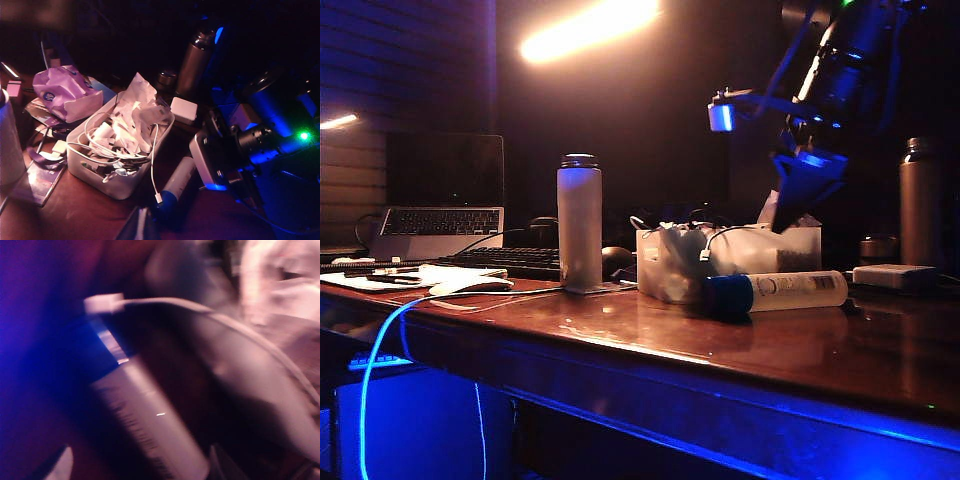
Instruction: Pick up the liquid glue and place it into the translucent box.
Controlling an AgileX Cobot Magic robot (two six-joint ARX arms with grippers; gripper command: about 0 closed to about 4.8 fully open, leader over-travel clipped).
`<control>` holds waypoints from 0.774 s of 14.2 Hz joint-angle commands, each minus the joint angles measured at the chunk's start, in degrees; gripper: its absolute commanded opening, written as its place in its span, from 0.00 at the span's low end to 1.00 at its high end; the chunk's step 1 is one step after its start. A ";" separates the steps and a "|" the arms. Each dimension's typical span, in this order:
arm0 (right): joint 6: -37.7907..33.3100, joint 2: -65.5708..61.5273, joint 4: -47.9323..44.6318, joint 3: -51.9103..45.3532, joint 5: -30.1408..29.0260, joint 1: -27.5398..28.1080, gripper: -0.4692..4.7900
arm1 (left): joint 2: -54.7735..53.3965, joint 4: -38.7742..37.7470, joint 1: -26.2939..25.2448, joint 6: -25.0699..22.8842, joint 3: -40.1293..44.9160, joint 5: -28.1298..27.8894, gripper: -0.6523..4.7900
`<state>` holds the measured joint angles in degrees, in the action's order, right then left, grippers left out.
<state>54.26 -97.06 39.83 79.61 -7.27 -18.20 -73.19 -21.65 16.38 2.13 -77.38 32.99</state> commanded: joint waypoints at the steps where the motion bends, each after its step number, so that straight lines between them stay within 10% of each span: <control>1: 4.96 -1.33 1.27 0.15 -0.57 -0.15 0.80 | 0.20 1.20 -0.07 -0.20 -0.31 0.22 0.11; 11: 6.14 -10.67 -2.89 0.17 -3.19 -1.55 0.73 | 0.20 1.16 -0.07 -0.20 -0.31 0.24 0.11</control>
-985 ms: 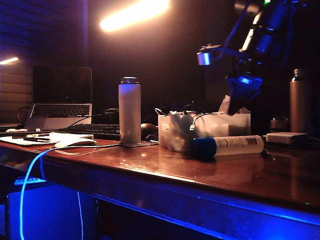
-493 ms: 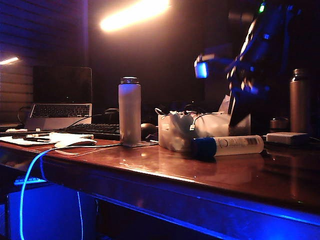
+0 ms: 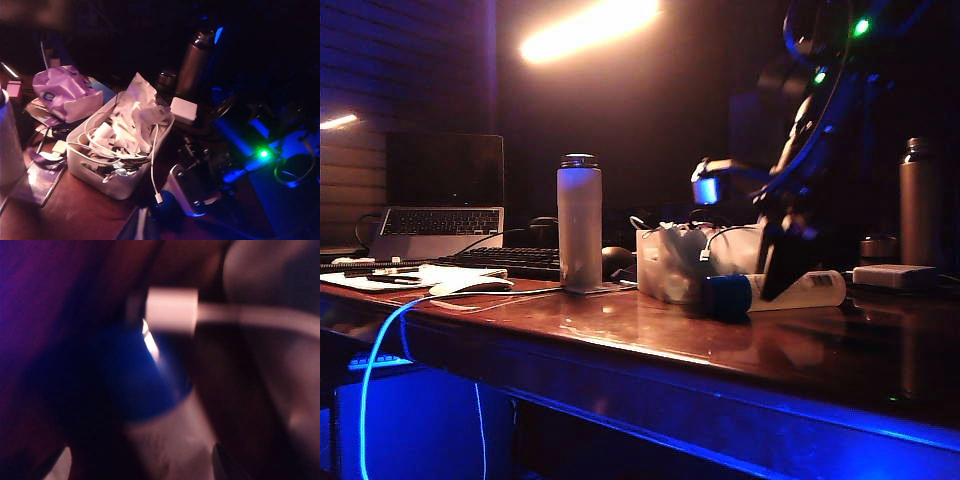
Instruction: Pick up the liquid glue and place it into the translucent box.
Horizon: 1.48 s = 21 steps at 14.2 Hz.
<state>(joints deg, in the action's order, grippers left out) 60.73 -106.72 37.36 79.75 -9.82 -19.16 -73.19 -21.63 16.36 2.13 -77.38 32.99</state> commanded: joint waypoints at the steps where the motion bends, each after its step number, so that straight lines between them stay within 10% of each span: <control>1: -0.72 -1.46 -0.90 0.04 0.00 -0.98 0.59 | 0.20 1.11 -0.04 -0.20 -0.31 0.22 0.11; 4: -0.76 -1.57 -2.21 0.07 0.94 -0.98 0.26 | 0.20 1.16 -0.04 -0.20 -0.31 0.22 0.11; 15: -2.14 7.56 -6.23 0.13 8.11 -0.87 0.25 | 0.20 0.96 -0.04 -0.20 -0.31 0.22 0.11; 21: 4.48 7.89 -24.00 0.13 11.21 -0.90 0.30 | 0.20 0.50 -0.04 -0.20 -0.31 0.24 0.11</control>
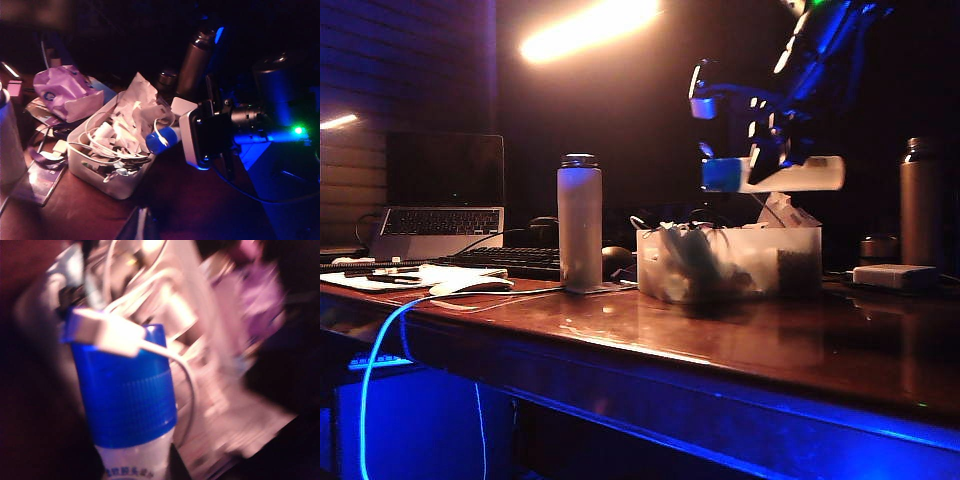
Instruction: Pick up the liquid glue and place it into the translucent box.
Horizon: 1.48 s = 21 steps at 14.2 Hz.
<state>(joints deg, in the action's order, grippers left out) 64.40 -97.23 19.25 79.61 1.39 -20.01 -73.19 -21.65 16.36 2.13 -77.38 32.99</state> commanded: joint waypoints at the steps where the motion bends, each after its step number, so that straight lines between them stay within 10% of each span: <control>1: 0.94 -2.84 -8.04 0.26 0.00 0.07 0.31 | 0.20 0.37 -0.04 -0.20 -0.31 0.22 0.11; 6: 1.88 -12.50 -22.45 0.37 -0.42 0.39 0.32 | 0.13 0.50 -0.04 -0.22 -0.28 0.22 0.11; 8: 1.84 -13.57 -23.21 0.37 0.63 0.37 0.72 | 0.13 0.42 -0.04 -0.22 -0.28 0.22 0.11; 11: -0.13 -11.45 -30.05 0.37 6.62 0.35 0.72 | 0.13 0.33 -0.04 -0.22 -0.28 0.22 0.11; 14: -10.82 -4.85 -30.18 0.35 10.12 0.42 0.13 | 0.13 0.28 -0.04 -0.20 -0.28 0.28 0.11; 21: -25.09 11.63 -21.57 0.35 14.14 1.07 0.13 | 0.13 -0.72 -0.04 -0.24 -0.28 1.97 0.11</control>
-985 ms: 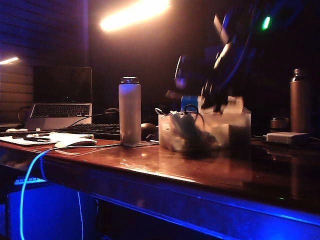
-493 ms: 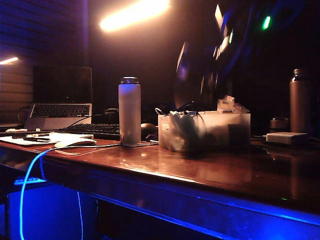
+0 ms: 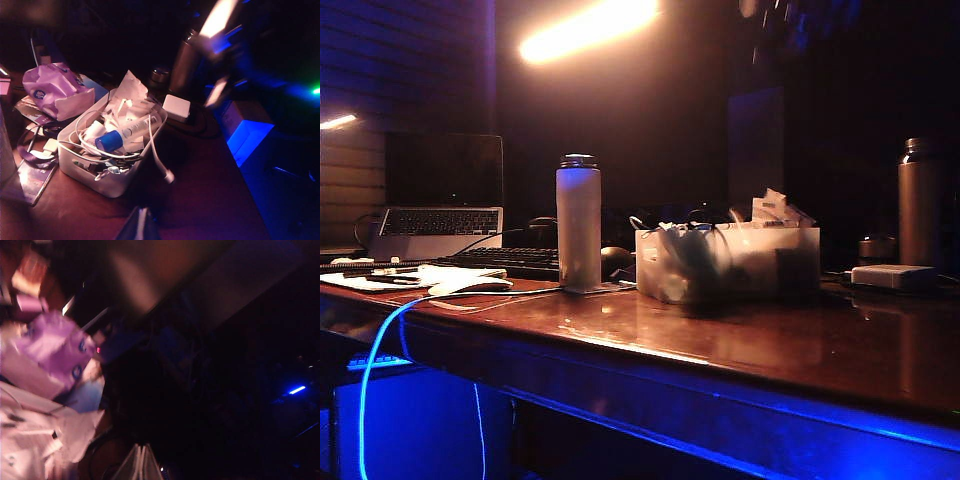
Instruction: Pick up the liquid glue and place it into the translucent box.
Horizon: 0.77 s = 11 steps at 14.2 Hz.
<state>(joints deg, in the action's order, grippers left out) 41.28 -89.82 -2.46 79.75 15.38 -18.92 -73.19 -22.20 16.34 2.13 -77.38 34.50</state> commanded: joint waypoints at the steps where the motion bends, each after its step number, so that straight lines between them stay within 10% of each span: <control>1: -5.99 7.08 0.33 0.22 0.15 -0.02 0.13 | 0.13 -0.28 -0.02 -0.26 -0.28 0.48 0.11; 4: -23.06 19.76 11.30 -0.07 -1.49 0.17 0.09 | 0.17 -0.28 -0.02 -1.92 -0.28 4.31 0.11; 11: -29.73 52.28 22.27 -18.45 -5.22 0.13 0.09 | 0.48 -1.42 -0.02 -1.99 -0.28 6.88 0.11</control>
<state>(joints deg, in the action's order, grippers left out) 12.80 -39.48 20.91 64.12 10.44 -18.76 -72.95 -23.44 16.36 0.67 -77.38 40.97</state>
